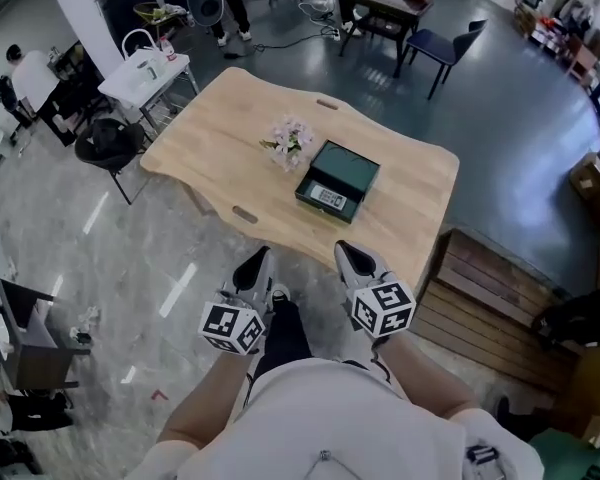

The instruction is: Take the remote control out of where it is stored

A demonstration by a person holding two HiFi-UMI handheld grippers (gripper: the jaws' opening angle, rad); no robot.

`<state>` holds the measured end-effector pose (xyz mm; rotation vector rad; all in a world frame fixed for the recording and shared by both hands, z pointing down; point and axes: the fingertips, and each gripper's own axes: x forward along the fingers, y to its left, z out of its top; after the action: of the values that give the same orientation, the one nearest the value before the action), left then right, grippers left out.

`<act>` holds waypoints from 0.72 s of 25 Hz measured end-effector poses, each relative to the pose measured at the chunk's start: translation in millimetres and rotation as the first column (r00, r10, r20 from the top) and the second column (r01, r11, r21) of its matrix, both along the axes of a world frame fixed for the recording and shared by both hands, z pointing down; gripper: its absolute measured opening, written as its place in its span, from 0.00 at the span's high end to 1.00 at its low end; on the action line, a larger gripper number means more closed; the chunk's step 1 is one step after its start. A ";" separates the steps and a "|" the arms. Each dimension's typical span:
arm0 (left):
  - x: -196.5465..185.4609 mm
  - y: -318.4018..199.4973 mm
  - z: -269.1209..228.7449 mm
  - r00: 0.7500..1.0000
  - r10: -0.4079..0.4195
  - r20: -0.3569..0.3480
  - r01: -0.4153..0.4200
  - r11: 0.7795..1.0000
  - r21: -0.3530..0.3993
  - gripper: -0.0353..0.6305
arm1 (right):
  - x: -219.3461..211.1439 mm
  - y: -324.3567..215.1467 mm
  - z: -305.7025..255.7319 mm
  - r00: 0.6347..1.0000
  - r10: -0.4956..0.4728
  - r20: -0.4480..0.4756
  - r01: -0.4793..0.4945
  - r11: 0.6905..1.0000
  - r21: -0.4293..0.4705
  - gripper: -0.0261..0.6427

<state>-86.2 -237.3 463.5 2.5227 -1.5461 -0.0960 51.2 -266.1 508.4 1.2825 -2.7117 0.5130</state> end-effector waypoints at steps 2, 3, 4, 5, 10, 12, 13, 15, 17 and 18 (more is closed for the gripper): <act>-9.6 -31.6 2.0 1.000 0.029 -0.002 -0.029 1.000 -0.003 0.95 | -10.9 -28.6 3.5 1.000 0.028 -0.001 -0.028 1.000 -0.007 0.92; -14.5 -47.0 1.3 0.999 0.046 -0.003 -0.046 0.999 -0.005 0.95 | -17.1 -42.7 3.3 0.999 0.043 -0.001 -0.043 0.999 -0.011 0.92; -19.6 -62.2 -0.7 0.998 0.063 -0.003 -0.063 0.998 -0.006 0.95 | -23.8 -56.6 1.8 0.998 0.056 -0.001 -0.056 0.998 -0.015 0.92; -25.0 -77.0 -3.7 0.997 0.080 -0.003 -0.080 0.997 -0.005 0.95 | -31.1 -70.1 -1.0 0.998 0.068 0.001 -0.068 0.998 -0.017 0.92; -52.7 -148.0 -14.5 0.987 0.159 -0.005 -0.159 0.987 0.013 0.95 | -67.9 -137.0 -13.1 0.993 0.118 0.007 -0.118 0.993 -0.010 0.92; -61.7 -169.4 -16.5 0.982 0.186 -0.017 -0.185 0.983 0.012 0.95 | -80.8 -156.5 -16.3 0.991 0.137 0.008 -0.137 0.990 -0.016 0.92; -65.4 -178.5 -18.2 0.980 0.199 -0.022 -0.198 0.980 0.014 0.95 | -86.6 -164.8 -18.7 0.990 0.143 0.005 -0.143 0.990 -0.014 0.92; -72.0 -195.4 -21.3 0.975 0.221 -0.029 -0.220 0.975 0.022 0.95 | -95.9 -180.6 -23.6 0.988 0.153 -0.005 -0.153 0.988 -0.004 0.92; -77.8 -211.8 -21.7 0.972 0.234 -0.032 -0.234 0.972 0.024 0.95 | -101.0 -194.3 -26.1 0.986 0.167 -0.013 -0.167 0.986 0.001 0.92; -80.4 -219.5 -20.7 0.971 0.238 -0.035 -0.237 0.971 0.022 0.95 | -102.2 -200.0 -26.0 0.984 0.175 -0.017 -0.175 0.985 0.000 0.92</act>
<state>-166.6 -456.8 442.8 2.6809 -1.2232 -0.1233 -51.0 -466.0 482.4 1.5268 -2.5981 0.5171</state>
